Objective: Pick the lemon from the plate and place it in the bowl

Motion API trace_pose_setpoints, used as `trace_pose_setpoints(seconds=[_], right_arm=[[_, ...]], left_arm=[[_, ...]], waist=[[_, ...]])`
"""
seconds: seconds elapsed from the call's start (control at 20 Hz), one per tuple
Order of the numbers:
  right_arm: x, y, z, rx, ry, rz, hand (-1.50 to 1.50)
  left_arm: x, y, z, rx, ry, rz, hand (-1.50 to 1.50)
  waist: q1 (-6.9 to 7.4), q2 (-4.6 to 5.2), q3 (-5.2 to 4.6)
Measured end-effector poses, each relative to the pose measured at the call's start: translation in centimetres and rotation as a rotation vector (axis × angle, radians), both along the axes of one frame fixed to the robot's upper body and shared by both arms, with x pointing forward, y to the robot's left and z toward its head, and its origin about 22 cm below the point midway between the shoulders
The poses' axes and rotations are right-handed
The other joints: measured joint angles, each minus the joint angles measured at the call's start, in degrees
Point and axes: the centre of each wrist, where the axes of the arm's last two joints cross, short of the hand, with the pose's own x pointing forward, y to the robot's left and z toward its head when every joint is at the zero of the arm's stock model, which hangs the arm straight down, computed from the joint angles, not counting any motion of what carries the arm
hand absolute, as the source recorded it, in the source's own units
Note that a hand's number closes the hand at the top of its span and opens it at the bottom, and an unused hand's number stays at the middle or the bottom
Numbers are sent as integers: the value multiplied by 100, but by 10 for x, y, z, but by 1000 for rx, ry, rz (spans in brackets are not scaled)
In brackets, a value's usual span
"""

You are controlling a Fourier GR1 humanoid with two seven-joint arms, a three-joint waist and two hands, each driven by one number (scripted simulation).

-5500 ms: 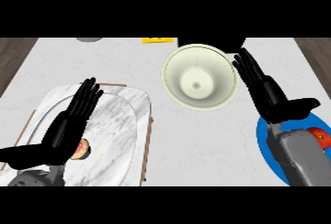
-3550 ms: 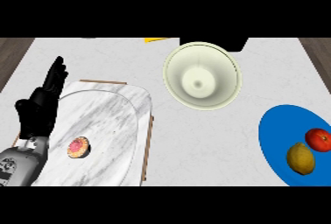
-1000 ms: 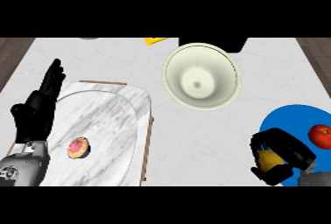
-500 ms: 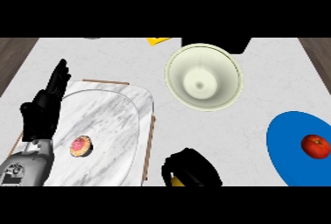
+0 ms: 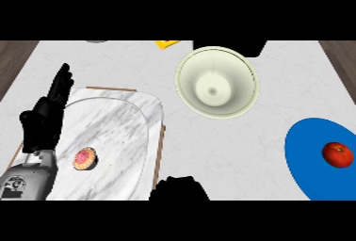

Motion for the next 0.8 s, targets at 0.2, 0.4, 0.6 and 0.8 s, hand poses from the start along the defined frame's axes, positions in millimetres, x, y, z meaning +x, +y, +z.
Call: trace_pose_setpoints(seconds=[0.2, 0.4, 0.6, 0.8], right_arm=[[10, 10, 27, 49, -37, -114, 150], [36, 19, 50, 135, -50, -207, 150], [76, 18, 61, 200, -76, -284, 150], [122, 0, 63, 248, -116, -338, 150]], left_arm=[[4, -1, 2, 2, -5, -6, 0], [3, -2, 0, 2, -12, -7, 0], [5, 1, 2, -2, -10, -12, 0], [6, 4, 4, -7, -13, -9, 0]], waist=[[28, 35, 3], [68, 55, 7], [64, 71, 10], [61, 80, 13]])
